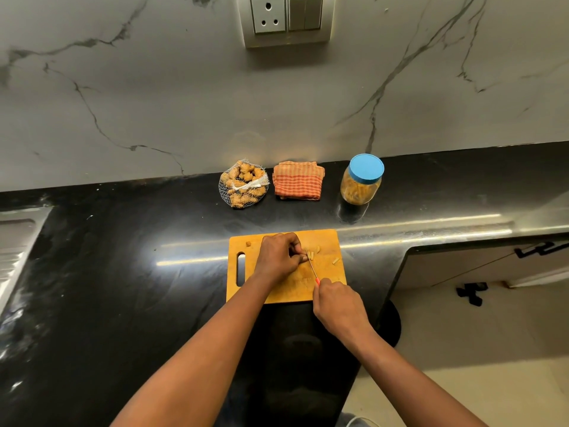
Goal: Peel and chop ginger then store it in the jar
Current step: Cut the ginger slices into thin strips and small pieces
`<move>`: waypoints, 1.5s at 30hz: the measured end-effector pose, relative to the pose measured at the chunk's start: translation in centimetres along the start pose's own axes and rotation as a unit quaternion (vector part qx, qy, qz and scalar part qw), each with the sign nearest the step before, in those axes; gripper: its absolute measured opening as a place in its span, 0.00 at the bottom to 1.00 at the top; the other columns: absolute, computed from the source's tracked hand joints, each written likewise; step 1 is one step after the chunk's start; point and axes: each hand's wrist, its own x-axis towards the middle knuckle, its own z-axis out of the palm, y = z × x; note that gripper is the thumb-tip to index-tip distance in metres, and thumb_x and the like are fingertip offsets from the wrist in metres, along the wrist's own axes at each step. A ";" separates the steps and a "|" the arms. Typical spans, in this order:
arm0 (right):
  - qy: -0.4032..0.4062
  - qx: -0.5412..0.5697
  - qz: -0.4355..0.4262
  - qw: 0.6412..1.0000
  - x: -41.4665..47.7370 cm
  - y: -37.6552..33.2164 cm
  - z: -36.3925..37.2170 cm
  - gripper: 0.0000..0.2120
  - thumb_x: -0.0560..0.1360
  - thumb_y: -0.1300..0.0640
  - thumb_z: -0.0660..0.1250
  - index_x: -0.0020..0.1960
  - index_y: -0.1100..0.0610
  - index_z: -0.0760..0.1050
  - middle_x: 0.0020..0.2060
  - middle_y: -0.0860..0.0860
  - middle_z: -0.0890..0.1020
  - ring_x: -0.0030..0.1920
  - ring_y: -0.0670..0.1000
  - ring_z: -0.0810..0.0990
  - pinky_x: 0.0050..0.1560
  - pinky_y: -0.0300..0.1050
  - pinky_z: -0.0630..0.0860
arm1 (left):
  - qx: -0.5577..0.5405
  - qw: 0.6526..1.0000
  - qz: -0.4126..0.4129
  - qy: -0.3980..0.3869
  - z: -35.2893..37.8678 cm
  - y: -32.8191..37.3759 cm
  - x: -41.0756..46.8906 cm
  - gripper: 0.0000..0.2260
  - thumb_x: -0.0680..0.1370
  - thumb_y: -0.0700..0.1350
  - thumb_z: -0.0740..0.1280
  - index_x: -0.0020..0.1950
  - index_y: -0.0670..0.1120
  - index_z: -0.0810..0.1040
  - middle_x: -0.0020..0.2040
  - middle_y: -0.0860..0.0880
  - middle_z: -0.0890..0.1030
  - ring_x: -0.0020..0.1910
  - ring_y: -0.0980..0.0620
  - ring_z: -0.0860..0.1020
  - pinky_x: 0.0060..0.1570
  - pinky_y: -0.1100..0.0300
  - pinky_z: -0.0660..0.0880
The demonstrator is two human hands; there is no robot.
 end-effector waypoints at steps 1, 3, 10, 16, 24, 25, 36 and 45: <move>0.002 -0.003 0.002 1.000 -0.1 -0.1 0.0 0.15 0.84 0.51 0.52 0.52 0.56 0.75 0.41 0.52 0.81 0.38 0.53 0.81 0.36 0.46 0.75 | 0.000 1.000 0.001 0.001 0.0 0.0 0.0 0.12 0.68 0.45 0.79 0.38 0.53 0.75 0.38 0.56 0.83 0.39 0.60 0.80 0.43 0.63 0.78; 0.000 -0.009 0.002 1.000 -0.4 0.1 0.1 0.15 0.84 0.51 0.52 0.51 0.56 0.75 0.41 0.52 0.81 0.38 0.53 0.81 0.35 0.46 0.74 | 0.002 1.000 0.001 0.004 0.1 0.0 0.0 0.12 0.68 0.45 0.79 0.38 0.52 0.76 0.38 0.56 0.83 0.39 0.61 0.80 0.43 0.63 0.78; 0.008 -0.011 0.004 1.000 -1.5 0.6 0.1 0.16 0.84 0.49 0.50 0.50 0.55 0.74 0.40 0.51 0.81 0.38 0.53 0.81 0.33 0.44 0.69 | 0.033 0.999 0.010 0.001 -0.1 0.1 -0.1 0.10 0.69 0.46 0.77 0.39 0.52 0.76 0.39 0.56 0.83 0.40 0.59 0.79 0.46 0.57 0.77; 0.038 0.009 0.030 0.999 -2.2 0.8 -0.2 0.17 0.84 0.47 0.50 0.51 0.55 0.74 0.40 0.52 0.82 0.38 0.54 0.82 0.34 0.47 0.72 | 0.052 0.998 0.018 0.010 0.0 0.2 -0.3 0.09 0.70 0.47 0.76 0.40 0.54 0.75 0.39 0.56 0.82 0.39 0.57 0.78 0.46 0.55 0.77; 0.073 0.020 0.108 0.991 -2.5 3.2 -0.6 0.19 0.84 0.49 0.50 0.46 0.56 0.76 0.36 0.52 0.82 0.35 0.53 0.82 0.29 0.43 0.69 | 0.066 0.997 0.028 0.023 0.5 0.1 -0.5 0.09 0.71 0.47 0.75 0.41 0.54 0.75 0.39 0.56 0.81 0.40 0.57 0.77 0.50 0.52 0.77; 0.073 0.022 0.114 0.991 -2.5 3.4 -0.6 0.20 0.84 0.49 0.50 0.46 0.56 0.76 0.36 0.52 0.82 0.35 0.53 0.82 0.29 0.43 0.68 | 0.068 0.997 0.029 0.024 0.5 0.1 -0.5 0.08 0.71 0.47 0.75 0.42 0.54 0.76 0.39 0.56 0.81 0.41 0.56 0.77 0.51 0.52 0.77; 0.055 0.007 0.112 0.992 -2.2 2.0 -0.4 0.19 0.84 0.49 0.50 0.48 0.56 0.76 0.39 0.52 0.83 0.39 0.53 0.83 0.31 0.43 0.69 | 0.076 0.996 0.041 0.033 1.1 0.5 -0.4 0.08 0.72 0.48 0.74 0.43 0.54 0.75 0.41 0.56 0.81 0.43 0.56 0.77 0.56 0.52 0.73; 0.037 0.013 0.084 0.996 0.4 -0.1 -0.6 0.16 0.83 0.50 0.52 0.50 0.57 0.76 0.41 0.53 0.82 0.40 0.55 0.82 0.34 0.46 0.70 | 0.056 0.996 0.049 0.057 -0.5 -0.9 -0.7 0.05 0.73 0.44 0.73 0.45 0.54 0.80 0.43 0.55 0.81 0.45 0.55 0.77 0.54 0.49 0.74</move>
